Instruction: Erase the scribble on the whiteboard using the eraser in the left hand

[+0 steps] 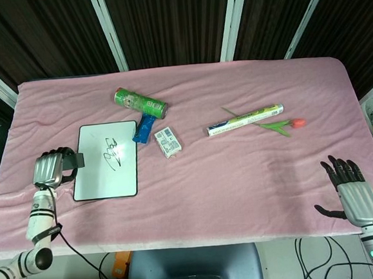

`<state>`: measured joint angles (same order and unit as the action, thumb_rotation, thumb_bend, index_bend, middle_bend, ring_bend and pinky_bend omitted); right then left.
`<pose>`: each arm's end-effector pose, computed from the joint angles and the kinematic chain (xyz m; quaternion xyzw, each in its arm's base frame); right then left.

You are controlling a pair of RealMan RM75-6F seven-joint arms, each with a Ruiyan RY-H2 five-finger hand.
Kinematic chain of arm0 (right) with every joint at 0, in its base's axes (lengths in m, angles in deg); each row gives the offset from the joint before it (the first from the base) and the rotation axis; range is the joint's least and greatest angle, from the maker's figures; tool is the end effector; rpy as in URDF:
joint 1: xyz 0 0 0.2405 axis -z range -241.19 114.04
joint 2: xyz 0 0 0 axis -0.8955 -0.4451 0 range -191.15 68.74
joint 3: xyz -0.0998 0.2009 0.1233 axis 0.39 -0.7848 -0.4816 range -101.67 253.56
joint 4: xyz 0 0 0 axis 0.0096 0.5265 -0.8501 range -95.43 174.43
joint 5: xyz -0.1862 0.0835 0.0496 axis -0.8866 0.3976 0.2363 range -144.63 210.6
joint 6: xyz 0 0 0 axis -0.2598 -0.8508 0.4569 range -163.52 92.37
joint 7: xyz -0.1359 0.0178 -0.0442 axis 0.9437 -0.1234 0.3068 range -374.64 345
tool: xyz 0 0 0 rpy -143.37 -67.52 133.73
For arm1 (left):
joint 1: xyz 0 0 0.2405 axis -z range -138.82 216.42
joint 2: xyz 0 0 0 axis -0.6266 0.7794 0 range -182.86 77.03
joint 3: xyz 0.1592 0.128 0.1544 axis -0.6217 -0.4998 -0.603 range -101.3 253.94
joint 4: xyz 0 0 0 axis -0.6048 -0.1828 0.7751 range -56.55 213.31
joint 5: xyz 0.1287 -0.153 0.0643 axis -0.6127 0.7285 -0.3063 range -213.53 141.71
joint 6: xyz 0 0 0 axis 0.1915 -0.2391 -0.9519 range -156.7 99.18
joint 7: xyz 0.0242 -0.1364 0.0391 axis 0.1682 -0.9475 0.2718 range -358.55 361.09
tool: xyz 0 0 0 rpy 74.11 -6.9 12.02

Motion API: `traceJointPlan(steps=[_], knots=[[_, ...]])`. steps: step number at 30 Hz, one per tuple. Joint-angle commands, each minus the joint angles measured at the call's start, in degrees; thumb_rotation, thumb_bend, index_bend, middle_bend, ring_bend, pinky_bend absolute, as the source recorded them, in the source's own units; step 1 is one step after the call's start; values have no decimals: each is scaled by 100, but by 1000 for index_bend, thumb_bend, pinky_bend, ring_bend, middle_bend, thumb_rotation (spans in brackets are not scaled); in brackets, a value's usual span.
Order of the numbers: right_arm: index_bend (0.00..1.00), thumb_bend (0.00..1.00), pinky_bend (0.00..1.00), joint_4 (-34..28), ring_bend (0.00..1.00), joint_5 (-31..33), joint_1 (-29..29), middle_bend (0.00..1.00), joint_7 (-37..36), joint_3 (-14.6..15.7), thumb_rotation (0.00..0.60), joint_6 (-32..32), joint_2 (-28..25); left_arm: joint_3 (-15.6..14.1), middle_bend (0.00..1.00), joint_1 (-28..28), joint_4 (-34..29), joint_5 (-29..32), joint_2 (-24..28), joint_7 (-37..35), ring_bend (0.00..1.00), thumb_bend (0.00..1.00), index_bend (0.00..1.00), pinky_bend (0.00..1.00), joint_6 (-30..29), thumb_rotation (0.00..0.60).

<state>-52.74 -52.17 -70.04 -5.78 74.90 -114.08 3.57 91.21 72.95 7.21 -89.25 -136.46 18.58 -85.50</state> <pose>-0.3162 -0.1817 0.1368 0.6526 -0.3765 0.3082 0.5809 -0.2750 0.3769 0.0717 -0.6075 -0.4251 -0.3066 0.5969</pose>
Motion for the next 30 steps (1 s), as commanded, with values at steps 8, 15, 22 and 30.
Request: traceJointPlan(steps=[8, 15, 22, 30], knots=[[0, 307, 95, -10, 0, -27, -36, 0, -74, 43, 600, 94, -51, 390, 864, 1341, -484, 2485, -810, 2973, 740, 644, 732, 829, -152, 600], [0, 307, 96, -5, 0, -49, -35, 0, -162, 61, 600, 96, -93, 474, 864, 1725, -374, 2892, -1091, 3236, 740, 645, 731, 829, -229, 600], [0, 307, 96, -5, 0, -80, -18, 0, -235, 81, 600, 69, -132, 486, 865, 1982, 10, 3082, -1340, 3292, 740, 643, 731, 828, -179, 600], [0, 307, 96, 5, 0, -69, -22, 0, -249, 78, 600, 78, -140, 481, 865, 2081, 231, 3470, -1404, 3382, 741, 643, 730, 828, -28, 600]])
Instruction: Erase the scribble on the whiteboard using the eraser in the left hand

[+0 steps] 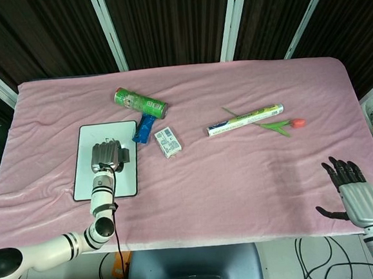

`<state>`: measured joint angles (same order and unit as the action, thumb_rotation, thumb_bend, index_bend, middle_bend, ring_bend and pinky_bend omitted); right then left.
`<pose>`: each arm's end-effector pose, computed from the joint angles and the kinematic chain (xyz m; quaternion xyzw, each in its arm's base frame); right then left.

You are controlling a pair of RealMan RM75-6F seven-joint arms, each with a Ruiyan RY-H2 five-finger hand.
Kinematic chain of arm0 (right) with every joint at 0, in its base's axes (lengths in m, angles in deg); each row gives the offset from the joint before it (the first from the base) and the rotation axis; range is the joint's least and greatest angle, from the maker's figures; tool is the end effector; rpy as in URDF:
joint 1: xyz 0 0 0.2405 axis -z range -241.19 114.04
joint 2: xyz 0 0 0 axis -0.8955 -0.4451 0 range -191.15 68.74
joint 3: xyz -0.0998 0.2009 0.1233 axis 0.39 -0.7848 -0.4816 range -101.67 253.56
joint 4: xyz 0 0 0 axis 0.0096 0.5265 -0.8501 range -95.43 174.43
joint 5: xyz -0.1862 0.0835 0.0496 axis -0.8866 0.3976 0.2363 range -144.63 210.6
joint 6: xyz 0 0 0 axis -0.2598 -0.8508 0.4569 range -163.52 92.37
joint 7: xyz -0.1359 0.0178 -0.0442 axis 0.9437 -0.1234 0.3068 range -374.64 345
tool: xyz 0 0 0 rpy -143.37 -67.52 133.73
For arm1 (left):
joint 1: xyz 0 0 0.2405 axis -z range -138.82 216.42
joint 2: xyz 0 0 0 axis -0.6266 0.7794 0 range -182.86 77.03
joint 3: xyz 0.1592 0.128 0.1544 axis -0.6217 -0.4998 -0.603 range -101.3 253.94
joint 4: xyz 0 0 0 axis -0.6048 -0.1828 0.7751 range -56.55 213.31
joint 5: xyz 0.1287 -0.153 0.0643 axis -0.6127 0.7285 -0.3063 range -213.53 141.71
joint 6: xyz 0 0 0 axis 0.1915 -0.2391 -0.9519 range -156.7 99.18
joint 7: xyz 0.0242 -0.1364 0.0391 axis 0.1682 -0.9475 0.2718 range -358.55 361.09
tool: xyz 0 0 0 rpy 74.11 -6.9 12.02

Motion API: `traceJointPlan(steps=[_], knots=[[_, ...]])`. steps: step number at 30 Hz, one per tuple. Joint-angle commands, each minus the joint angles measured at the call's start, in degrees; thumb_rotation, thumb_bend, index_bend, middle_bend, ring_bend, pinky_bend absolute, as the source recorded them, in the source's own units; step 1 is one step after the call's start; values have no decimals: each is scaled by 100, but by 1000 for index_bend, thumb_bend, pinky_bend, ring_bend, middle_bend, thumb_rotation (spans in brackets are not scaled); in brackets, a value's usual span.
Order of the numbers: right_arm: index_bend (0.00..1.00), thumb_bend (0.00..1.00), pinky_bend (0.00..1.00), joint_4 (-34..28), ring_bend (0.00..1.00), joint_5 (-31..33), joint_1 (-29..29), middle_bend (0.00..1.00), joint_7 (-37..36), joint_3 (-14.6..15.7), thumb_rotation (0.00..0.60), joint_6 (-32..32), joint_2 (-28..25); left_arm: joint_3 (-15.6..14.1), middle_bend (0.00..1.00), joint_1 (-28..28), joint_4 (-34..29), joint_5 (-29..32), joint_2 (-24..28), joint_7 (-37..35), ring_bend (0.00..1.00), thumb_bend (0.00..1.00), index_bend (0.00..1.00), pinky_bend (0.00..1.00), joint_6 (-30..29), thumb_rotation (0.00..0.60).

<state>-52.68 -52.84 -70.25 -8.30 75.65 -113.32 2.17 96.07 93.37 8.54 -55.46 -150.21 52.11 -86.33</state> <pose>-0.3187 -0.1798 0.1411 0.6565 -0.3857 0.3079 0.5705 -0.1565 0.4201 -0.0195 -0.6495 -0.4438 -0.2072 0.5816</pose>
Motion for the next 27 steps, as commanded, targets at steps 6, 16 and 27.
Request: traceJointPlan(steps=[6, 16, 27], knots=[[0, 307, 96, -6, 0, 4, 3, 0, -14, -3, 600, -8, -6, -80, 865, 108, 454, 149, -182, 58, 741, 643, 731, 828, 143, 600], [0, 307, 96, -12, 0, -27, 32, 0, -118, -2, 600, -75, -56, 15, 865, 280, 1318, 259, -538, -22, 741, 617, 731, 829, 473, 600], [0, 308, 96, -7, 0, -29, 76, 0, -235, -14, 600, -152, -116, 375, 865, 525, 2580, 648, -862, 51, 743, 611, 731, 829, 883, 600]])
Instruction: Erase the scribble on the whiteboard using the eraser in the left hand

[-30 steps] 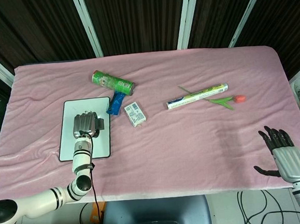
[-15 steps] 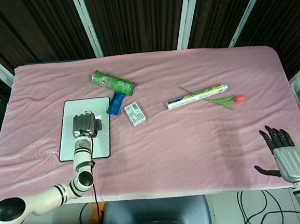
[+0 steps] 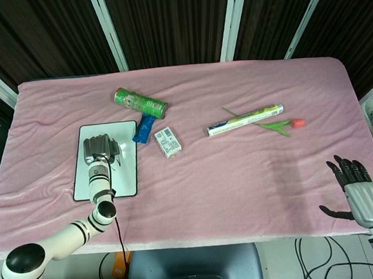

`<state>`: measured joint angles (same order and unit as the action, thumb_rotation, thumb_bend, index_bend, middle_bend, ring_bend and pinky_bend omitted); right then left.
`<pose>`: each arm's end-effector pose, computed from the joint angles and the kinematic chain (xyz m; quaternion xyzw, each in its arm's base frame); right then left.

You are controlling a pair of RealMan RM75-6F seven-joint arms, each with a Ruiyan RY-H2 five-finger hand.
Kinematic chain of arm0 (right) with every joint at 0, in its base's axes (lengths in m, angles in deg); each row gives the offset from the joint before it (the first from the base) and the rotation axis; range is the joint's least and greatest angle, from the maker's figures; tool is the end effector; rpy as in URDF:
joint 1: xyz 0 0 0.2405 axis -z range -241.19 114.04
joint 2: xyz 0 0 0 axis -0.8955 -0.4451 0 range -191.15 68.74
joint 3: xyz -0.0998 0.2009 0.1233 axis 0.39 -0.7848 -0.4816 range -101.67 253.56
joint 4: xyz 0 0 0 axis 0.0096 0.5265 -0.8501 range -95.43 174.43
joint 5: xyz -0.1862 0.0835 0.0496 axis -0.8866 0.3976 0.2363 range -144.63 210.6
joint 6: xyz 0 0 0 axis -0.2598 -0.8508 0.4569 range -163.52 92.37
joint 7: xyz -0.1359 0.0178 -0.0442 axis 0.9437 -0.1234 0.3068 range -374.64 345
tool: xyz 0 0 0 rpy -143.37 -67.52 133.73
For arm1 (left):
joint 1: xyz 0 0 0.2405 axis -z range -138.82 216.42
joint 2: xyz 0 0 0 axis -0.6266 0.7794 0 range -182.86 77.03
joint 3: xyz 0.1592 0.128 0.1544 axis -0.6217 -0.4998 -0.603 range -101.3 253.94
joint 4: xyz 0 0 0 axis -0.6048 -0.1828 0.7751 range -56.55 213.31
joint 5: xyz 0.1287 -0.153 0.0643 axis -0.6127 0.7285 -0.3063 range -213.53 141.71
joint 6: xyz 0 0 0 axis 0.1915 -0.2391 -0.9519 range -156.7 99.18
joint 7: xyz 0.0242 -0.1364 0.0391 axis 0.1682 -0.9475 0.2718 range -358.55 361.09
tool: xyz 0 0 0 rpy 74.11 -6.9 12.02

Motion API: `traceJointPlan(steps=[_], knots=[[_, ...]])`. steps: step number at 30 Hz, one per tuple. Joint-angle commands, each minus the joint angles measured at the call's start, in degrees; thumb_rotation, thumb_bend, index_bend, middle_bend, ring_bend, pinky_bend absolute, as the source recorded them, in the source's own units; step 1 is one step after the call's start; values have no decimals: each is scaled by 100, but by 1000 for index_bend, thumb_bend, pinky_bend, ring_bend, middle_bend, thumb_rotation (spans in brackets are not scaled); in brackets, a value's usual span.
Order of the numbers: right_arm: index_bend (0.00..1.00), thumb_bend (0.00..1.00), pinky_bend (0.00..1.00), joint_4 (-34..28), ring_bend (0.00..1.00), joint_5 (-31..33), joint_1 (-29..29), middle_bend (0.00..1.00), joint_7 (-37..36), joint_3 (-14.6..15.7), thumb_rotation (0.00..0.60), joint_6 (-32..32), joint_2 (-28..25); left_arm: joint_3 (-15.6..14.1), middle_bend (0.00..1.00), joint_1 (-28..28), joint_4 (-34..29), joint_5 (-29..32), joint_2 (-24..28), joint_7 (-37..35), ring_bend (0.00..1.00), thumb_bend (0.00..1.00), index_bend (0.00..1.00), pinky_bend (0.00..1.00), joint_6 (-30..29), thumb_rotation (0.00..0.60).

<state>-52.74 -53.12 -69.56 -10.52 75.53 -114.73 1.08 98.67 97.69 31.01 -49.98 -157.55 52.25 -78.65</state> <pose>-0.3201 -0.1771 0.1505 0.6455 -0.3885 0.3191 0.5750 -0.1828 0.4615 -0.0206 -0.6000 -0.4661 -0.1805 0.6247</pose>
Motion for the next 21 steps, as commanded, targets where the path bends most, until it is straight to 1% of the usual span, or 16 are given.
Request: traceJointPlan(steps=[1, 7, 11, 14, 21], knots=[[0, 307, 96, 0, 0, -2, 10, 0, -21, -4, 600, -18, -10, 148, 865, 115, 452, 122, -168, 40, 743, 610, 730, 829, 146, 600], [0, 307, 96, 0, 0, -11, 26, 0, -76, -10, 600, -49, -39, 331, 865, 281, 1287, 224, -467, 171, 744, 608, 730, 829, 424, 600], [0, 307, 96, 0, 0, -7, 31, 0, -113, -18, 600, -56, -55, 482, 866, 400, 1775, 149, -672, 83, 745, 606, 730, 829, 660, 600], [0, 307, 96, 1, 0, -13, 36, 0, -128, -16, 600, -62, -64, 546, 866, 454, 2007, -25, -799, -92, 745, 604, 730, 829, 786, 600], [0, 307, 96, -1, 0, -13, 39, 0, -157, -18, 600, -57, -82, 588, 873, 513, 2248, -601, -1067, -698, 747, 586, 730, 828, 1005, 600]])
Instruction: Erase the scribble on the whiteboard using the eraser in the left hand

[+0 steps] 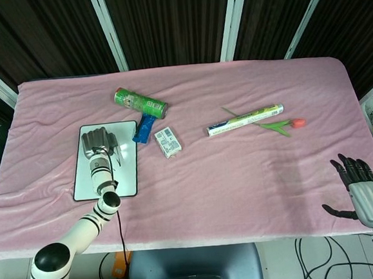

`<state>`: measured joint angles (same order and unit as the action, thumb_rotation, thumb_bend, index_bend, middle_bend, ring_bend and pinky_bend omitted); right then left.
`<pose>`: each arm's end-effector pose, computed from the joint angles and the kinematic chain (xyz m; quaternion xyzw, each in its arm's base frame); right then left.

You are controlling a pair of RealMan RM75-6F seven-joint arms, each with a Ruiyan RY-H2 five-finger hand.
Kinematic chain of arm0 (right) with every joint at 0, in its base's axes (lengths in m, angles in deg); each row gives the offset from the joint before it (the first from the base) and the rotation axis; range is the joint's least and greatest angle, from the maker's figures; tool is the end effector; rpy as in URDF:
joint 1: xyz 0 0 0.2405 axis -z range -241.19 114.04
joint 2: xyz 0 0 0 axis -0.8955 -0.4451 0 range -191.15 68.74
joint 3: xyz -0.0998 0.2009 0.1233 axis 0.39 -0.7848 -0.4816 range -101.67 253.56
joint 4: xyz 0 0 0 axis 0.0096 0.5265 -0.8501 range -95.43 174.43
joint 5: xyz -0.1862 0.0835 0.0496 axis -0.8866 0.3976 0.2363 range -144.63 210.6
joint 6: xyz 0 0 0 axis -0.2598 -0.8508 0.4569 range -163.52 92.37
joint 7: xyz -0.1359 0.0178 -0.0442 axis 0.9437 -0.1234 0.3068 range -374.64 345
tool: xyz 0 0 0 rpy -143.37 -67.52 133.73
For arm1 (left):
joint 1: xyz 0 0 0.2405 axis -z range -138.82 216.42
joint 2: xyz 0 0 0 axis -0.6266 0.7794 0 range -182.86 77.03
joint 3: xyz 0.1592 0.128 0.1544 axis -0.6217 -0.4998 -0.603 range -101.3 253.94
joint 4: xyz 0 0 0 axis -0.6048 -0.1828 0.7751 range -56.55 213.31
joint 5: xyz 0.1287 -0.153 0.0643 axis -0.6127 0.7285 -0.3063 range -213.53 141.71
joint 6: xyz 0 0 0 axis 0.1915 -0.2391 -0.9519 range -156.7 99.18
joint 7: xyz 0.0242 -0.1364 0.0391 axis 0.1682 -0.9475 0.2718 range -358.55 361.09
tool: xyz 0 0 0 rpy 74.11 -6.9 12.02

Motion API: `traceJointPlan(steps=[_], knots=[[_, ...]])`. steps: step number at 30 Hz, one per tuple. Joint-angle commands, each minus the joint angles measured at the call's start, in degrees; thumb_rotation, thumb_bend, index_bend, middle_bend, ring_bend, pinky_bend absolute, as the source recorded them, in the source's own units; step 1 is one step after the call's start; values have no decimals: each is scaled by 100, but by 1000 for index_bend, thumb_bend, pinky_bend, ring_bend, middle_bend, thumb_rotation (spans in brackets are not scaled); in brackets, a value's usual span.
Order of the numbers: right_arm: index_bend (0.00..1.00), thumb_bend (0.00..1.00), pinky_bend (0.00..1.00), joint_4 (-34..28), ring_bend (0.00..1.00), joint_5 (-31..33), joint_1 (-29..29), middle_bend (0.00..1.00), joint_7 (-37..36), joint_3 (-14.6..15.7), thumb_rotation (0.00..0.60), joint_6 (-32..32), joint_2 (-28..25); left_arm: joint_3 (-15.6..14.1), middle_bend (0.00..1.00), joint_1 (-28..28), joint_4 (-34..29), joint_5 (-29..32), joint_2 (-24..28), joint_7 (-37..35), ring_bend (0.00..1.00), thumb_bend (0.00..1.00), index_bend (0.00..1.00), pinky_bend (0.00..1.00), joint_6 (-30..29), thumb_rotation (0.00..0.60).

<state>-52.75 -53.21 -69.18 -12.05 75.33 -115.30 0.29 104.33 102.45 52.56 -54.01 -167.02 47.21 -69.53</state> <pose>-0.3213 -0.1761 0.1568 0.6388 -0.3910 0.3253 0.5772 -0.1813 0.4859 -0.0319 -0.5722 -0.4810 -0.2034 0.6324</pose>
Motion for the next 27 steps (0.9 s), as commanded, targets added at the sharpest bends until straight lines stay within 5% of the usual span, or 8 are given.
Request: traceJointPlan(steps=[1, 13, 27], knots=[[0, 307, 96, 0, 0, -6, 1, 0, -9, 3, 600, 1, -5, 22, 873, 48, 114, -270, -156, -254, 747, 584, 731, 828, 104, 600], [0, 308, 96, 24, 0, -32, 31, 0, -99, 8, 600, -42, -61, -31, 875, -21, -231, -750, -251, -62, 747, 580, 731, 828, -137, 600], [0, 307, 96, 3, 0, -72, 59, 0, -14, 18, 600, -91, -31, -239, 876, -855, -3102, -20, 940, 1074, 748, 582, 731, 828, -1326, 600]])
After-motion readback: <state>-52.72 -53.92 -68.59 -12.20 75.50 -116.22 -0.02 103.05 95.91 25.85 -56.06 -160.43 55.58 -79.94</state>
